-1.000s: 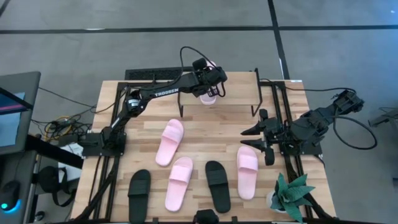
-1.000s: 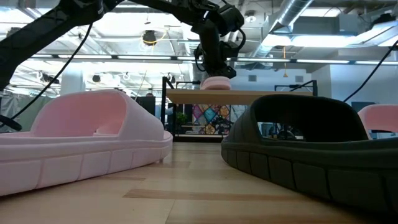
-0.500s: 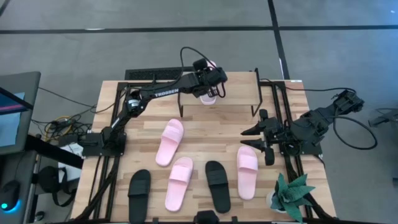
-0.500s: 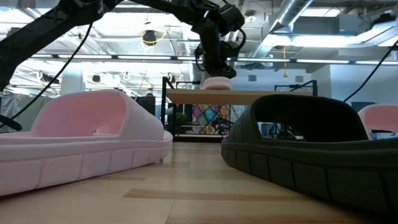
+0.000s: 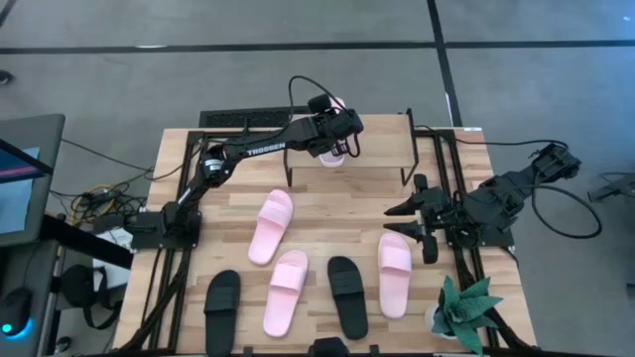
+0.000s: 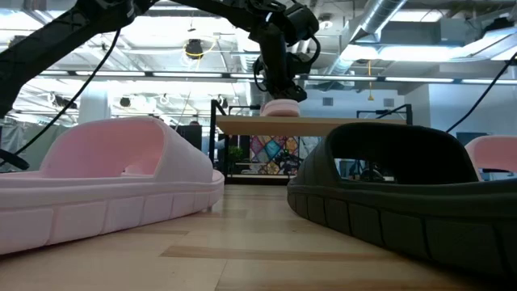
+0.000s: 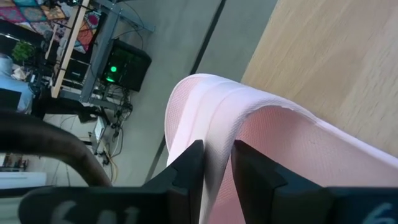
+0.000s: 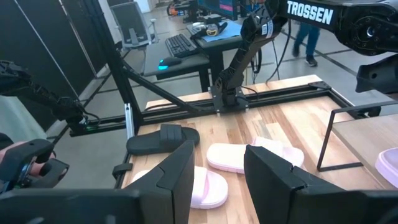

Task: Pick and place slides into the shelf
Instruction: Put the pink slide on the shelf

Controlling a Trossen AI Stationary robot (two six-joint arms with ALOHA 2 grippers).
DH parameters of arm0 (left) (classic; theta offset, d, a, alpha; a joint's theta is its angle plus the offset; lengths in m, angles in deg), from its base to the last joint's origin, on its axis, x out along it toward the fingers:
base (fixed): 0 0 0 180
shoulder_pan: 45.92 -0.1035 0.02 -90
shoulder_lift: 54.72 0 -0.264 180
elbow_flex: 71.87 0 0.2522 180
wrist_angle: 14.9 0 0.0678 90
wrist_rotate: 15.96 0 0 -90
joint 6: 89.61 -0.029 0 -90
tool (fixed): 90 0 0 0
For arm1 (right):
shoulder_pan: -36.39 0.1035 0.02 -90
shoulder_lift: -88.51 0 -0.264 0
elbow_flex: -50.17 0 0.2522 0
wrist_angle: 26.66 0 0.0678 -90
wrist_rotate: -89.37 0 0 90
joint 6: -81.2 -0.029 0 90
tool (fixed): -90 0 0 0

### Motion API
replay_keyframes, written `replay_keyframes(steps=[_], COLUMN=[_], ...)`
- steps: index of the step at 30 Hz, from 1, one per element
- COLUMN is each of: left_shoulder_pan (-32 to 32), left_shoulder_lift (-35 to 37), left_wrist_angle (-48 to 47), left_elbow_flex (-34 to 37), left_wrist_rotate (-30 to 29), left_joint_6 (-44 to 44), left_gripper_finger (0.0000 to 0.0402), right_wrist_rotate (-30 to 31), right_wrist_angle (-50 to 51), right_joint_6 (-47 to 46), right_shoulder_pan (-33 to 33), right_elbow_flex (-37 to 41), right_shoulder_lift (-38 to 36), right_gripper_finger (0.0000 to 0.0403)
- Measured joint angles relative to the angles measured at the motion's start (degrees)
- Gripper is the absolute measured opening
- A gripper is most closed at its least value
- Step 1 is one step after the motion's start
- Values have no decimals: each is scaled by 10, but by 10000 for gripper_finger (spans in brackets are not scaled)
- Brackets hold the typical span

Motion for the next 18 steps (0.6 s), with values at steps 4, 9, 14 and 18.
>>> replay_keyframes(steps=[4,9,14,18], left_shoulder_pan=[0,0,0,0], left_shoulder_lift=[0,0,0,0], left_wrist_angle=[-12,-18,-20,-21], left_elbow_flex=[0,0,0,0], left_wrist_rotate=[0,0,0,10], left_joint_6=[2,4,5,5], left_gripper_finger=[71,71,71,71], right_wrist_rotate=[0,0,0,0], right_wrist_angle=[0,0,0,0], right_joint_6=[0,0,0,0], right_shoulder_pan=[0,0,0,0], right_elbow_flex=[0,0,0,0], right_shoulder_lift=[0,0,0,0], right_gripper_finger=[127,127,127,127])
